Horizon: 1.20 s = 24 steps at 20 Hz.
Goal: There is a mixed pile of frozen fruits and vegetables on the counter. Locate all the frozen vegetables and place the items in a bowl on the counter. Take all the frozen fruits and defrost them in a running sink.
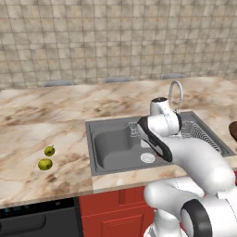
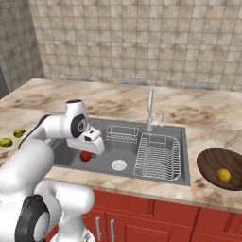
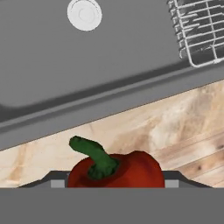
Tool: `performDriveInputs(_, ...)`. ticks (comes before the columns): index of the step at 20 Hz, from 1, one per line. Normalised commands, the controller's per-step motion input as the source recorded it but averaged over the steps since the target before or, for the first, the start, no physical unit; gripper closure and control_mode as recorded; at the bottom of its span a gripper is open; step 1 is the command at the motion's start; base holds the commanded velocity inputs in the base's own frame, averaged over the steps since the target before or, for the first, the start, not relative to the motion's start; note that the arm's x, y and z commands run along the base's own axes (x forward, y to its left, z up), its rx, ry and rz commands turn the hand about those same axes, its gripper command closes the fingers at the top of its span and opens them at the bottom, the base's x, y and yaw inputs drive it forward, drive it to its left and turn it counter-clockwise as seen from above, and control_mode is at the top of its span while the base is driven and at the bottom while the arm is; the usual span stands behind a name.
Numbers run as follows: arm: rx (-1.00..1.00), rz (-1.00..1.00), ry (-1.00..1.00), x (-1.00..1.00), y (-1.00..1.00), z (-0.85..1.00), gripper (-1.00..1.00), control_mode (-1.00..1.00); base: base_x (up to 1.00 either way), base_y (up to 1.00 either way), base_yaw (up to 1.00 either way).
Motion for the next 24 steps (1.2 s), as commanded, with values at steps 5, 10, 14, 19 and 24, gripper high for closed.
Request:
performDriveInputs(5, 0.01, 0.00, 0.00, -0.07, -0.83, 0.08, 1.00, -1.00, 0.00, 0.00, 0.00)
performDriveInputs(10, 0.00, 0.09, 0.00, 0.00, -0.73, 0.28, 1.00, -1.00, 0.00, 0.00, 0.00)
performDriveInputs(14, 0.00, 0.16, 0.00, 0.00, -0.74, 0.17, 1.00, -1.00, 0.00, 0.00, 0.00)
performDriveInputs(19, 0.04, 0.10, 0.04, 0.03, -0.79, 0.14, 1.00, -1.00, 0.00, 0.00, 0.00)
performDriveInputs(24, 0.11, 0.04, 0.01, 0.10, -0.85, 0.10, 1.00, -1.00, 0.00, 0.00, 0.00)
